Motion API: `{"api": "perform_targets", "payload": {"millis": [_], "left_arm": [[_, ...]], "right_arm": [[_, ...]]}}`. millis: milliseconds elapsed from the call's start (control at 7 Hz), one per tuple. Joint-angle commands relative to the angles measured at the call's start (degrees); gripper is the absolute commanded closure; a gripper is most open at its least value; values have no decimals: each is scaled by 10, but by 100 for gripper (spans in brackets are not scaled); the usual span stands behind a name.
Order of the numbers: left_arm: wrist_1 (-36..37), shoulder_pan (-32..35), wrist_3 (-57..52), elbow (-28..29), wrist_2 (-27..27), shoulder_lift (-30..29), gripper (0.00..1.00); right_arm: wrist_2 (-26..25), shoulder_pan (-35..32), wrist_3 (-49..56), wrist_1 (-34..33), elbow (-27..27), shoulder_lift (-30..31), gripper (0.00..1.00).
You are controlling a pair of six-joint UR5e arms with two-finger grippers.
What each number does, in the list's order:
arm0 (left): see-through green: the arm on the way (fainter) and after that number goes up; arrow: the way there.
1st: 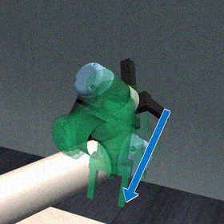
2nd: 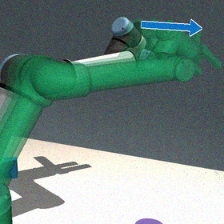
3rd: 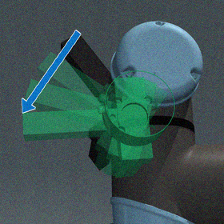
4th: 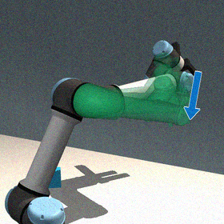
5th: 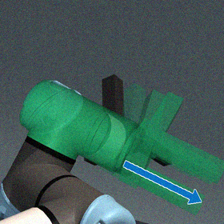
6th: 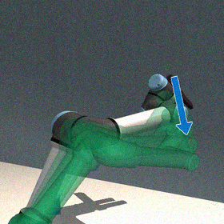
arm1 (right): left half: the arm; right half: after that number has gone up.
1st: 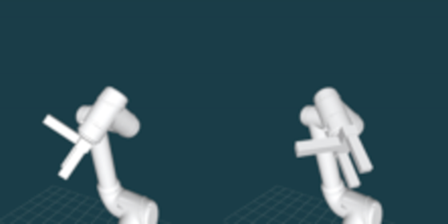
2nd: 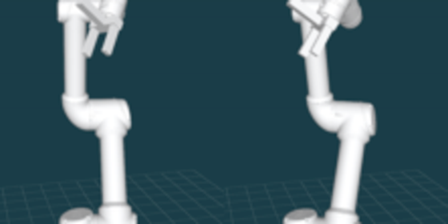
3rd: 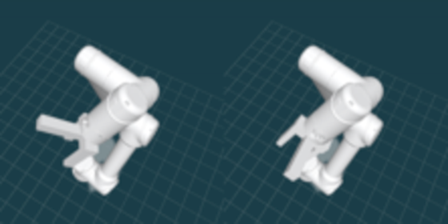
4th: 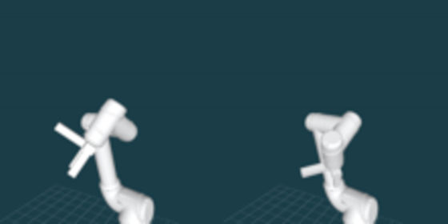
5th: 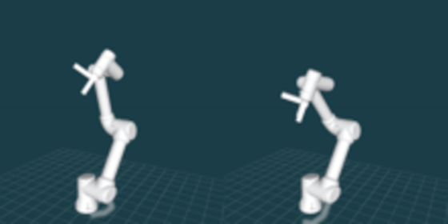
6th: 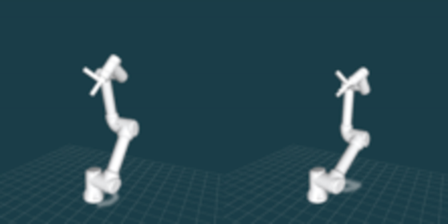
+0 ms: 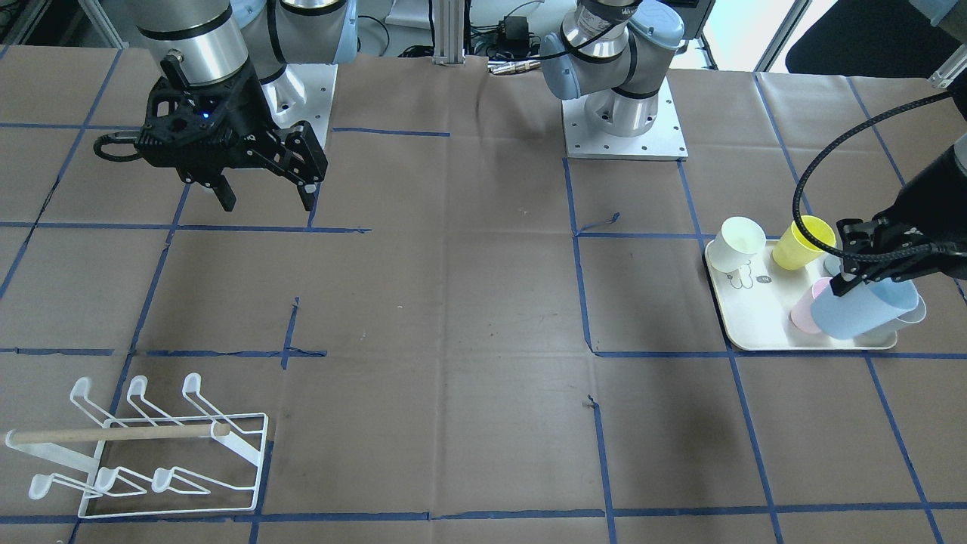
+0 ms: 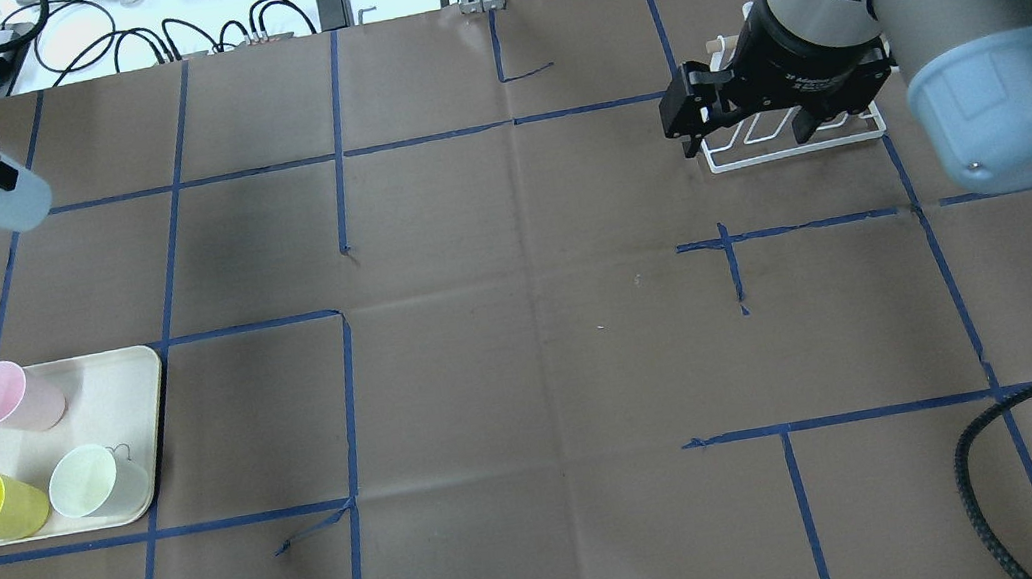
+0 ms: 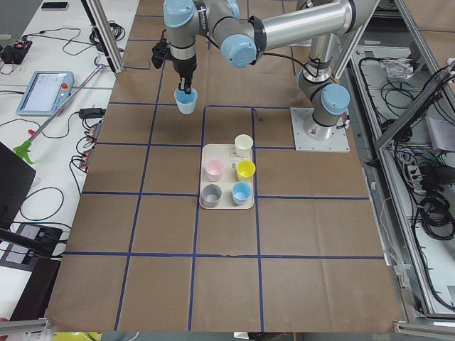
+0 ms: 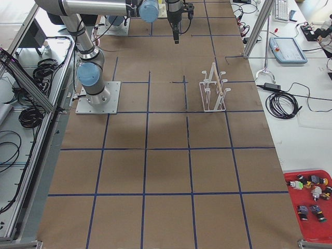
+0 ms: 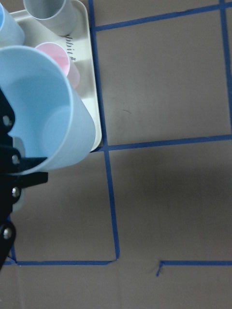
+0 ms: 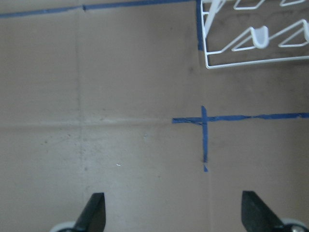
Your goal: Transfer IKEA cup to right arm and place on rack
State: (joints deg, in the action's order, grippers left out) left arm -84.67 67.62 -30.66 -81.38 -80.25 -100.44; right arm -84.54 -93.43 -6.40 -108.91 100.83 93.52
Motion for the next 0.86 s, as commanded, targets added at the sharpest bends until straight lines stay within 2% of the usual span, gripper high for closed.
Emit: {"api": "perform_targets", "payload": {"millis": [0, 143, 286, 429, 571, 714], "left_arm": [[147, 12, -11, -73, 130, 4, 100], [224, 22, -12, -118, 187, 18, 100], [341, 56, -12, -171, 218, 26, 100], [459, 87, -10, -220, 231, 25, 100], [564, 102, -9, -267, 288, 15, 100], [654, 104, -7, -309, 337, 8, 100]], "right_arm": [[83, 0, -27, -138, 51, -13, 1], [123, 0, -77, -160, 59, -20, 1], [207, 1, -136, -195, 67, -46, 1], [265, 3, -180, -274, 87, -67, 1], [269, 3, -253, -353, 115, -69, 1], [269, 2, -346, -467, 144, -69, 1]]}}
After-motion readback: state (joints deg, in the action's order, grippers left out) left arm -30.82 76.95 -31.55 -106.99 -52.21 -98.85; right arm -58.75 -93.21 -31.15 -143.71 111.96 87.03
